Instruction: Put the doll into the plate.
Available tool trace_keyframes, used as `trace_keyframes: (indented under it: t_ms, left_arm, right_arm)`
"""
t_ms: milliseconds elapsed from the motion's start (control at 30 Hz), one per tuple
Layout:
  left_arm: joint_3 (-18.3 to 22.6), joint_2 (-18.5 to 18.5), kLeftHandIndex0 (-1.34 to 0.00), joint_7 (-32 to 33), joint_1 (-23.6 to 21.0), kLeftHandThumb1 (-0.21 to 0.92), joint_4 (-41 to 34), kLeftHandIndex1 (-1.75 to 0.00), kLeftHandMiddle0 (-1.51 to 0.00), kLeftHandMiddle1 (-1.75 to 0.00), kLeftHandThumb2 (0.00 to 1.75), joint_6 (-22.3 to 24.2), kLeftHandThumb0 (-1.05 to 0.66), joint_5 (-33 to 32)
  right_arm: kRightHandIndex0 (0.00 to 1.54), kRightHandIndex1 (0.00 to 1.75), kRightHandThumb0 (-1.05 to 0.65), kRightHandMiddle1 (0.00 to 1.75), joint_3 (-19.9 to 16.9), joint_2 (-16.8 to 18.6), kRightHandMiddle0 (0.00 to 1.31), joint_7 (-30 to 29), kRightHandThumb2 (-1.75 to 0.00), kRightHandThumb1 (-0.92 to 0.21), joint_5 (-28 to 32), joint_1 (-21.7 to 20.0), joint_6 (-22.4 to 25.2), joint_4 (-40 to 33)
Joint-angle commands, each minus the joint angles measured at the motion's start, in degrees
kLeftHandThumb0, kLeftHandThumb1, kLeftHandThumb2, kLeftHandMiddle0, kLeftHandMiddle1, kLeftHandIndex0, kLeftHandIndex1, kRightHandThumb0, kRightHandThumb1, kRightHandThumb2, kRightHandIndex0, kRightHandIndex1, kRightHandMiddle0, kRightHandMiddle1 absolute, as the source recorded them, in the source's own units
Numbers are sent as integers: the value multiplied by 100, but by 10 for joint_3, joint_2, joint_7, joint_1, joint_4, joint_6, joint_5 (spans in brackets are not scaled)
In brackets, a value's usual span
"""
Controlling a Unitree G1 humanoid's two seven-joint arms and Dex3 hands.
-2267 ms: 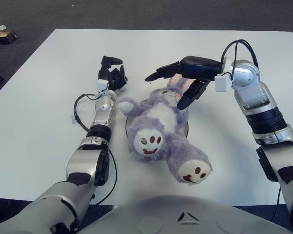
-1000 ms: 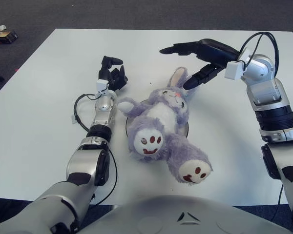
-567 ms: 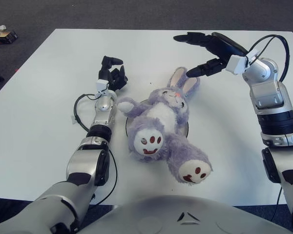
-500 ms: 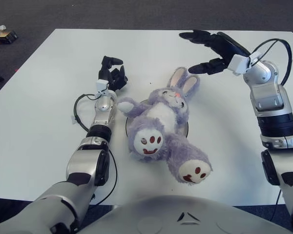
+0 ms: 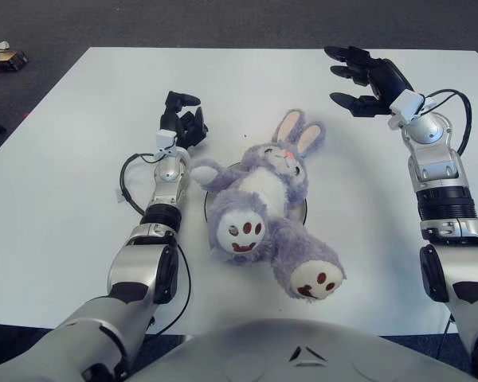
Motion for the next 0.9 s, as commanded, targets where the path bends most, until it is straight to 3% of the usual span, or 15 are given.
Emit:
trace_keyframes:
  t_ms: [0, 300, 533, 800, 867]
  left_arm:
    - [0, -2, -33, -8, 44, 72, 24, -175, -83, -175, 78, -2, -38, 0]
    - [5, 2, -32, -17, 44, 72, 26, -175, -83, -175, 78, -3, -37, -4]
    - [8, 6, -32, -24, 42, 72, 29, -175, -83, -175, 78, -5, -37, -9]
    - [10, 9, -32, -30, 42, 73, 32, -175, -83, -175, 77, -7, -37, -14]
    - [11, 9, -32, -32, 41, 73, 32, -175, -83, -175, 77, -8, -37, -15]
  right_arm:
    - [59, 3, -57, 5, -26, 7, 43, -17, -62, -92, 27, -14, -16, 44]
    - [63, 3, -58, 6, -70, 44, 44, -24, -68, -92, 102, -3, 8, 62]
    - [70, 6, -57, 9, -88, 69, 50, -23, -75, -92, 129, 9, -63, 128]
    - [77, 8, -53, 13, -102, 86, 57, -32, -76, -92, 138, 33, -92, 145]
    - [81, 12, -50, 35, -106, 91, 56, -34, -74, -92, 143, 43, -93, 142]
